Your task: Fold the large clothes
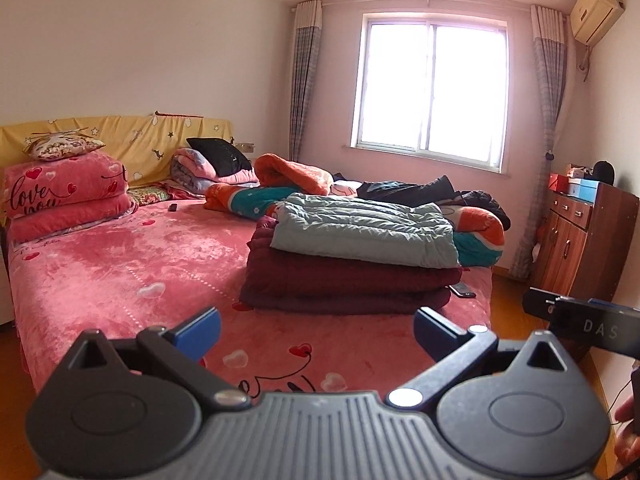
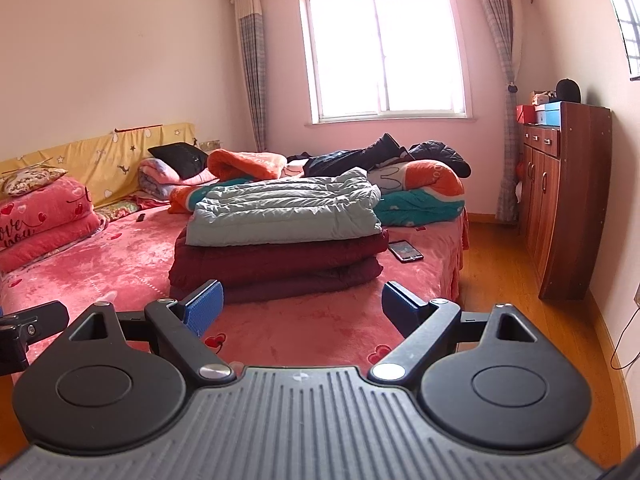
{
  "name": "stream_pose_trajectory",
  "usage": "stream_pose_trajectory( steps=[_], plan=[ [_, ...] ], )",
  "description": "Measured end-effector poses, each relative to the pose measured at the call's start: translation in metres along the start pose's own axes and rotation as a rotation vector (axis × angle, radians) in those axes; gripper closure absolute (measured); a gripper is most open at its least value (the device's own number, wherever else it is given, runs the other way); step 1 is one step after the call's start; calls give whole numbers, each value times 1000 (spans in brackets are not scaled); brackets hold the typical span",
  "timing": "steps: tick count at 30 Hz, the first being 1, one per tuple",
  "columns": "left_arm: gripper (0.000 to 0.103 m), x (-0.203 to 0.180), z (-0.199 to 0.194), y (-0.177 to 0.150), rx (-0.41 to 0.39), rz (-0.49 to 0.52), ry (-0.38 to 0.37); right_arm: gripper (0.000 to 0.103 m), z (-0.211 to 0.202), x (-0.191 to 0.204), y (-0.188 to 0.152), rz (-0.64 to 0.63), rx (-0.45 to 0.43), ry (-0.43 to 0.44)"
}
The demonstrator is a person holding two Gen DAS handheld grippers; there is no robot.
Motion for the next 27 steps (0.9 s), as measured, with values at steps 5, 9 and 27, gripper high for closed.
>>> stream_pose_trajectory(
  steps=[5,9,27],
  plan=[
    [1,0,4,-3,7,6,15,0,4,3,-3,0,7,-2],
    [1,1,7,-5,16,9,19,0,7,2,-8,6,19,0],
    [1,2,27,-17,45,22,37,0,17,-4,-17,9,11,-22]
  ],
)
Point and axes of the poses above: each gripper's, at about its wrist camera, not at the fingertips, and z roughly the way its jaws point, x to its left, y to its top, the point moved 3 cm from there along z, roughly the way its jaws point, and after that the axes turned 7 degrees about -z, right-handed, at the moved point
